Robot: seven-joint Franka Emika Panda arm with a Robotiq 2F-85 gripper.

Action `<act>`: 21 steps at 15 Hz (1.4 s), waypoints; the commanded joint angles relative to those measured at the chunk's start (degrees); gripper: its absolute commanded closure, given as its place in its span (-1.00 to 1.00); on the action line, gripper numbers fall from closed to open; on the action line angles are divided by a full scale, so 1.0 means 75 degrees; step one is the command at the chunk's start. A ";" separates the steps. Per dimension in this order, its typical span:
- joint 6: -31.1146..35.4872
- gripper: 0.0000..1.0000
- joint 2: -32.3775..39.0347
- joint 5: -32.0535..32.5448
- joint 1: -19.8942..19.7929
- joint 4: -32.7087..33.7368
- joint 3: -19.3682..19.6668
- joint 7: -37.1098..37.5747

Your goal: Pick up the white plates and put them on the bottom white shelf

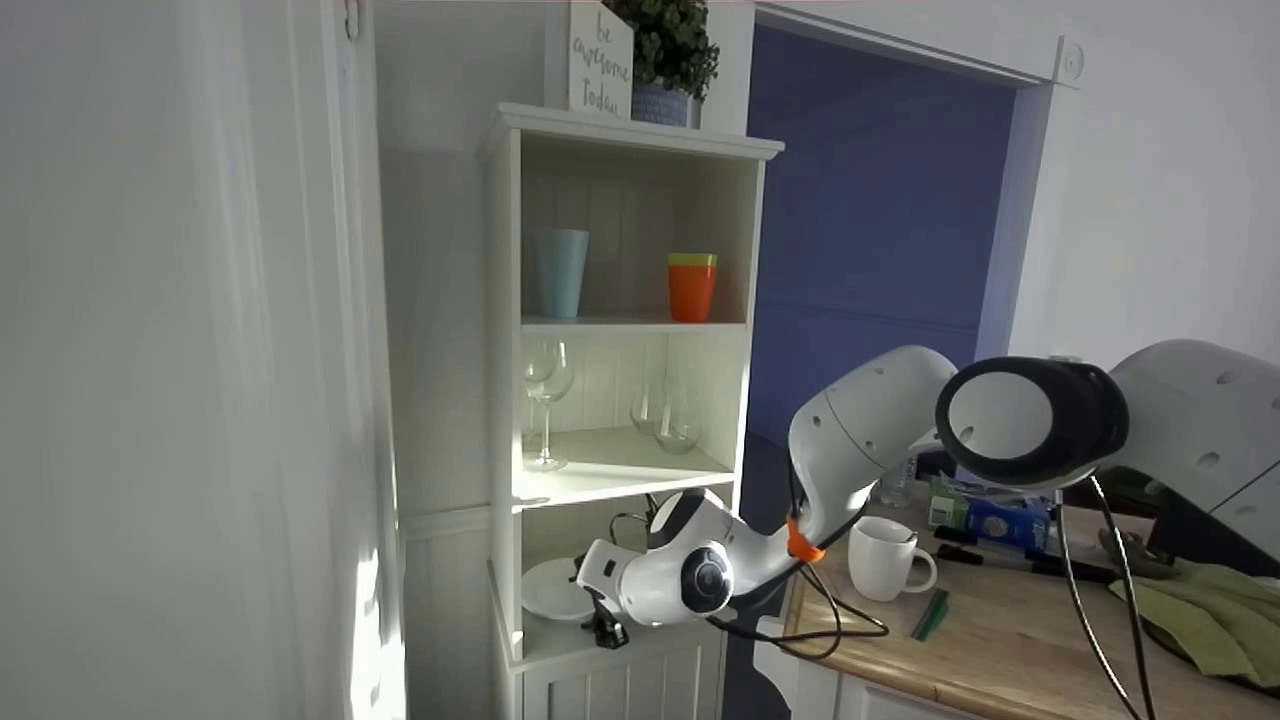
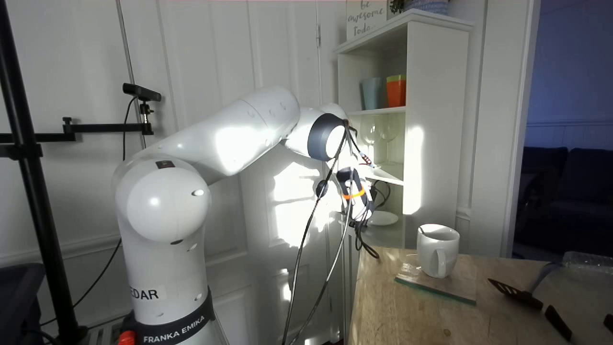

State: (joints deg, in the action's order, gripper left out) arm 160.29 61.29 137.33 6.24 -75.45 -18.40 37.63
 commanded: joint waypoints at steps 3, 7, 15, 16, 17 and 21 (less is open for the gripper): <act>0.0559 -1.00 -0.0265 -0.0480 -0.0027 -0.0248 0.0035 -0.0281; 0.0794 -1.00 -0.0498 -0.0634 -0.0144 -0.0598 -0.0099 0.0132; 0.0889 -1.00 -0.1948 -0.1199 -0.0532 -0.2976 -0.0289 0.1642; 0.0997 -1.00 -0.2214 -0.1326 -0.0582 -0.3342 -0.0306 0.1877; 0.1060 -1.00 -0.2495 -0.1417 -0.0661 -0.3721 -0.0366 0.2115; 0.1312 -1.00 -0.3878 -0.1832 -0.0854 -0.5231 -0.0550 0.3025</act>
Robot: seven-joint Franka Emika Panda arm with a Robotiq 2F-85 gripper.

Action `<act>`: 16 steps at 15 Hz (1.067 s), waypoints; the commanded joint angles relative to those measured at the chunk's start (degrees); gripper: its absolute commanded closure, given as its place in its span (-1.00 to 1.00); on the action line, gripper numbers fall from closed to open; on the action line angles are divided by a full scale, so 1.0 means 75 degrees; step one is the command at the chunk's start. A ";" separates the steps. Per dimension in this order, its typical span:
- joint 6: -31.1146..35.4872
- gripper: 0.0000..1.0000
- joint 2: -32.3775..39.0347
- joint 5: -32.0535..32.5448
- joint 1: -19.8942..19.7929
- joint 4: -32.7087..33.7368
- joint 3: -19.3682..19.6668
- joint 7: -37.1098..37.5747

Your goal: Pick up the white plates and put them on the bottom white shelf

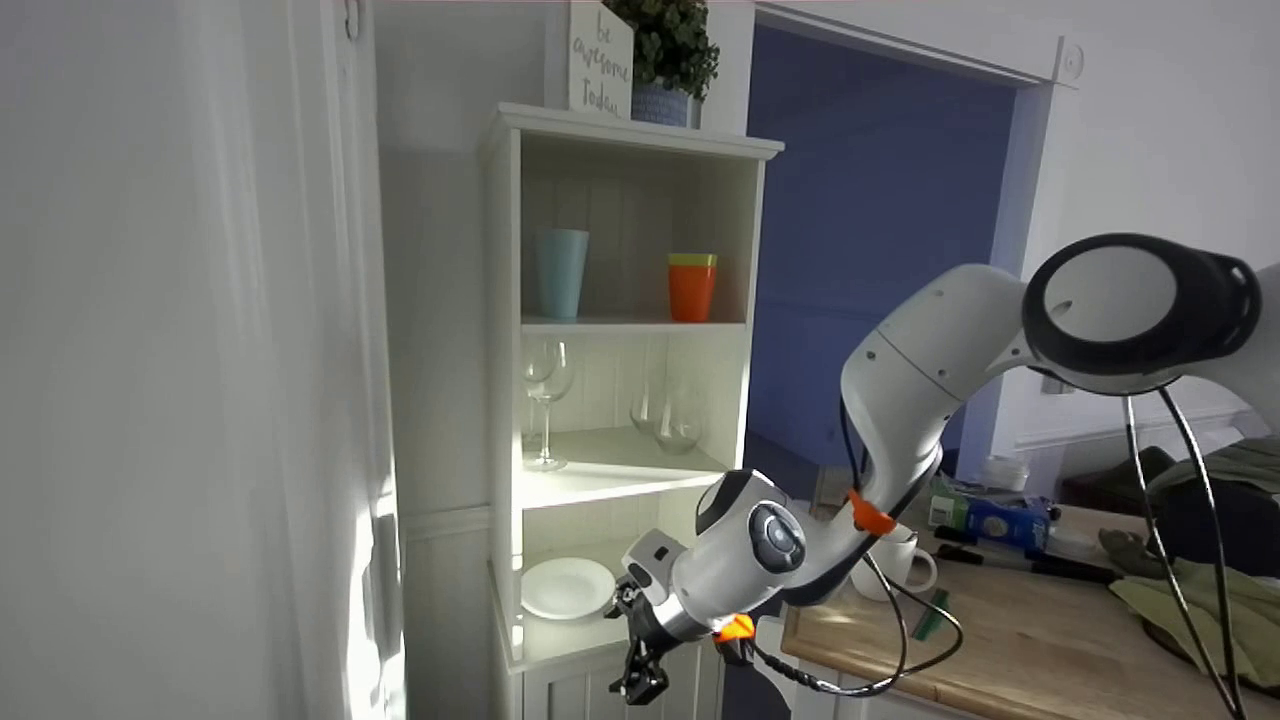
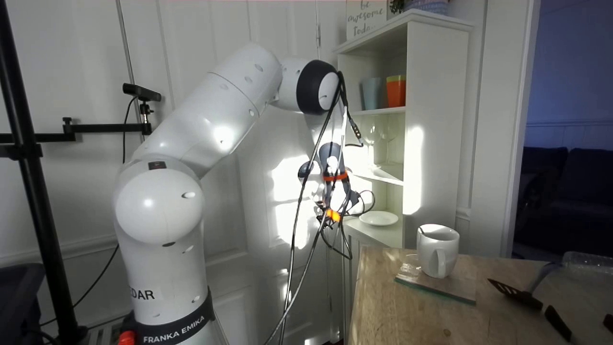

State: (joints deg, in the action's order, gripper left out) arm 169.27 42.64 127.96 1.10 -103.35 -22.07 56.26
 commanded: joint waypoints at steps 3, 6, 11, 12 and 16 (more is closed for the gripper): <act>0.0529 -1.00 -0.2542 -0.2614 0.0311 -0.2691 0.0767 0.0142; 0.0278 -1.00 -0.3502 -0.4345 0.0139 -0.3936 0.0830 -0.0532; 0.1258 -1.00 -0.5079 -0.6767 -0.0291 -0.5821 0.0819 -0.2143; 0.1930 -1.00 -0.5418 -0.6469 -0.0361 -0.5952 0.0914 -0.2098; 0.1786 -1.00 -0.5142 -0.6252 -0.0286 -0.5677 0.0945 -0.1880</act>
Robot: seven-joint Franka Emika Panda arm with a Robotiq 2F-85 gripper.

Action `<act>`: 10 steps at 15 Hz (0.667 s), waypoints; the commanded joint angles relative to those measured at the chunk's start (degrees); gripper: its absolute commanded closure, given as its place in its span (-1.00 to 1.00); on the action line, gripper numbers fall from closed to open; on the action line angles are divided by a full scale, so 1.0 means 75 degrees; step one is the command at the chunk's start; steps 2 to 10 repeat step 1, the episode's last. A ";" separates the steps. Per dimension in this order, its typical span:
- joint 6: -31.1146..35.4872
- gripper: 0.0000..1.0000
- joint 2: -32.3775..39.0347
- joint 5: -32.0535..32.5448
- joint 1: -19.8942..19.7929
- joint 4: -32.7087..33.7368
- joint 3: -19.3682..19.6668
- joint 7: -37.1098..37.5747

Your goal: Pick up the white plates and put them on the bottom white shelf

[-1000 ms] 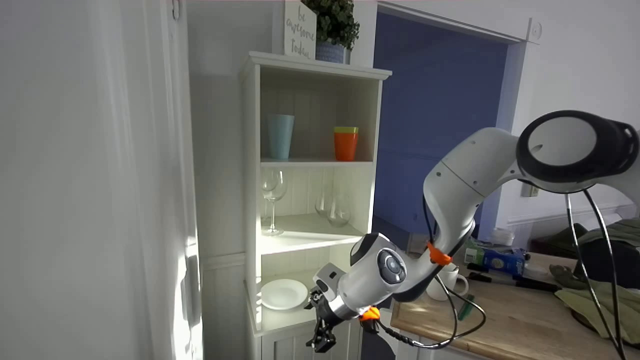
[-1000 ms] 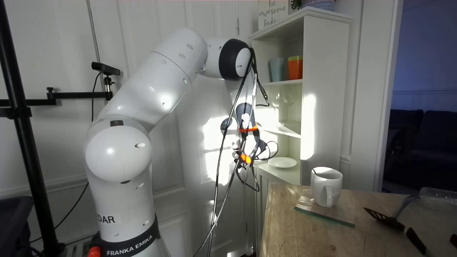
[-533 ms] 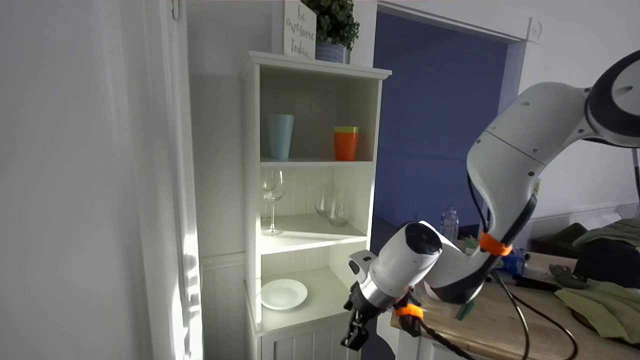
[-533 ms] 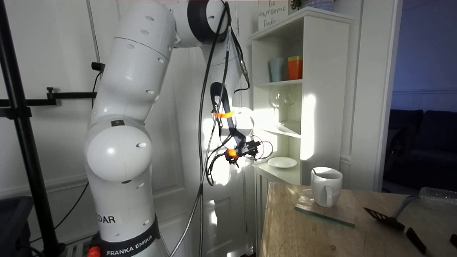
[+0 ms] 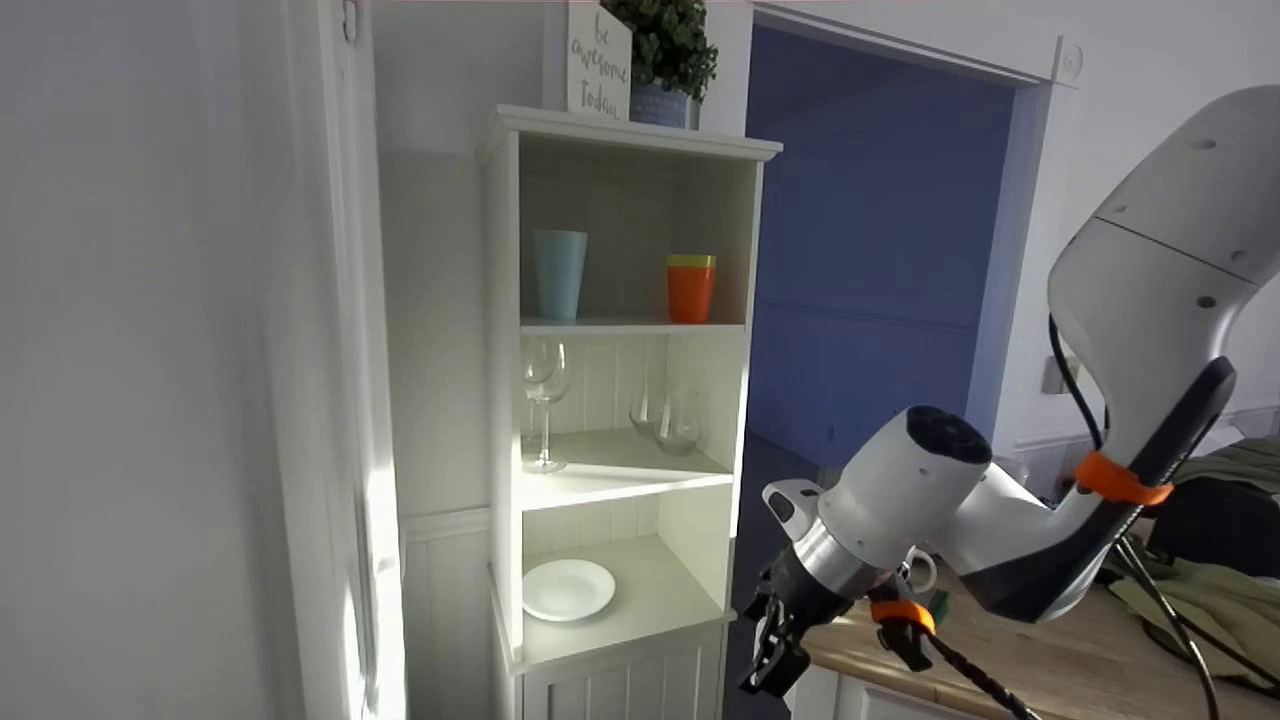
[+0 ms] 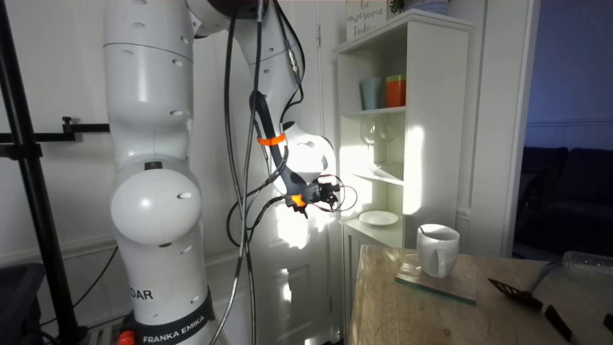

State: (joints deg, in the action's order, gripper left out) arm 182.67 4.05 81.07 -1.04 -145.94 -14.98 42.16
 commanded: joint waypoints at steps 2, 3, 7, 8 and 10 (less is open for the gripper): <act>0.0002 -1.00 -0.0083 0.0000 -0.0004 -0.0054 -0.0001 0.0000; 0.0002 -1.00 -0.0083 0.0000 -0.0004 -0.0054 -0.0001 0.0000; 0.0002 -1.00 -0.0083 0.0000 -0.0004 -0.0054 -0.0001 0.0000; 0.0002 -1.00 -0.0083 0.0000 -0.0004 -0.0054 -0.0001 0.0000; 0.0002 -1.00 -0.0083 0.0000 -0.0004 -0.0054 -0.0001 0.0000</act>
